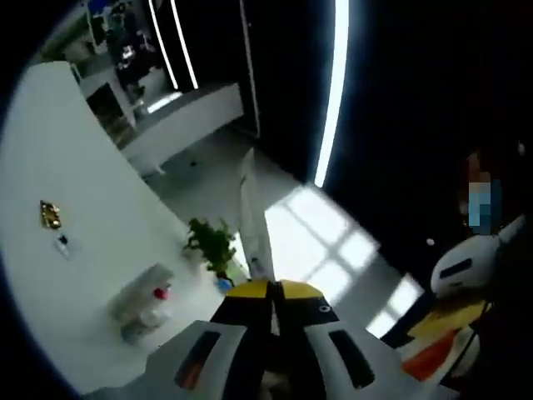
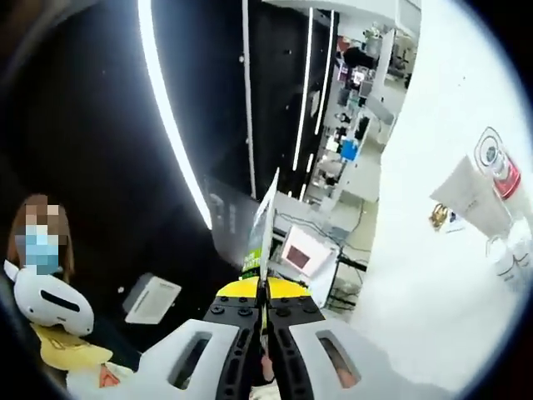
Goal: Arrange the skincare products in the storage area until every visible bottle or jar stands upright without overlapping.
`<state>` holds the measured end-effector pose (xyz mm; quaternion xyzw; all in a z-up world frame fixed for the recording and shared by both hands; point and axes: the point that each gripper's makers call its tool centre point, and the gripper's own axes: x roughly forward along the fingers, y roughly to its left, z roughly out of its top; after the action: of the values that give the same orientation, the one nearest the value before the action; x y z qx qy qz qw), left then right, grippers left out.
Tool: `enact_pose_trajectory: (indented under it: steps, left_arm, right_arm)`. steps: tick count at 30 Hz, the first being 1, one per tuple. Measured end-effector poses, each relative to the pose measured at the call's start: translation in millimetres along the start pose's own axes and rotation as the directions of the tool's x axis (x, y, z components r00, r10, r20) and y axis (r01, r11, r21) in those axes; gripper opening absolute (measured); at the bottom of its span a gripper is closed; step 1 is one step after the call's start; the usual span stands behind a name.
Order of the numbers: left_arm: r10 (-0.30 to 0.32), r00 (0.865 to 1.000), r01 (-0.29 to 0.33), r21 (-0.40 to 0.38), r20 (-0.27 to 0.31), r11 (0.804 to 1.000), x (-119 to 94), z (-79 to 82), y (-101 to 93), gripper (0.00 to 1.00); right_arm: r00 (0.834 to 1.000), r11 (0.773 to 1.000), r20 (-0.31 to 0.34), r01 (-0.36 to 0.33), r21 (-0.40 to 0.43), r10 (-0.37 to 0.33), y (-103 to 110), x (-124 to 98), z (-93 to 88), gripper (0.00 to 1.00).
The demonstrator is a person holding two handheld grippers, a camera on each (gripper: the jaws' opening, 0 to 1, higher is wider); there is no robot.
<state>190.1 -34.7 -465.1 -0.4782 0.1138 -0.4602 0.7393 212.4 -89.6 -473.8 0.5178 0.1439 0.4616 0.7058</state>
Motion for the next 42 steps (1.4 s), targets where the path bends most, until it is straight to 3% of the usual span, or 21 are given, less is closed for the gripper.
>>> enact_pose_trajectory:
  steps: [5,11,16,18,24,27,31,34,38,42]
  left_arm:
    - [0.146,0.988,-0.145,0.023,-0.052,0.989,-12.3,-12.9,38.0,0.0]
    - [0.155,0.987,-0.156,-0.032,-0.034,0.987,-12.6,-17.4,49.4,0.0]
    - [0.159,0.987,-0.16,-0.052,-0.028,0.986,-9.2,-17.1,53.9,0.0]
    - [0.166,0.986,-0.167,-0.055,-0.033,0.984,-9.1,-18.6,57.6,0.0]
    - [0.192,0.981,-0.195,-0.084,-0.036,0.977,-8.6,-23.4,70.1,0.0]
    - [0.215,0.976,-0.218,-0.098,-0.039,0.971,-8.7,-26.3,80.0,0.0]
    - [0.239,0.97,-0.243,-0.115,-0.053,0.963,-8.8,-32.2,91.7,0.0]
    - [0.249,0.966,-0.255,-0.119,-0.063,0.96,-7.8,-35.6,97.2,0.0]
    - [0.257,0.964,-0.265,-0.124,-0.072,0.956,-5.5,-38.7,104.9,0.0]
    - [0.263,0.961,-0.272,-0.128,-0.087,0.954,-2.0,-43.0,112.3,0.0]
  right_arm:
    - [0.996,0.993,-0.039,0.083,-0.078,-0.086,-17.4,-8.7,-9.0,0.01]
    - [0.993,0.973,-0.057,0.09,-0.213,-0.105,-19.5,-9.8,-10.6,0.04]
    - [0.988,0.96,-0.085,0.103,-0.26,-0.129,-23.9,-9.5,-13.1,0.16]
    - [0.981,0.941,-0.115,0.111,-0.319,-0.154,-28.3,-10.9,-16.9,0.19]
    - [0.969,0.925,-0.154,0.126,-0.359,-0.192,-37.1,-10.9,-28.1,0.38]
    - [0.956,0.906,-0.186,0.135,-0.402,-0.225,-43.8,-13.2,-34.2,0.45]
    - [0.924,0.867,-0.248,0.145,-0.477,-0.291,-56.1,-17.4,-46.6,0.53]
    - [0.911,0.854,-0.27,0.144,-0.5,-0.312,-61.7,-19.2,-51.7,0.63]
    - [0.882,0.818,-0.301,0.146,-0.557,-0.362,-74.2,-23.4,-63.2,0.77]
    - [0.865,0.809,-0.318,0.154,-0.568,-0.388,-83.0,-28.2,-69.9,0.83]
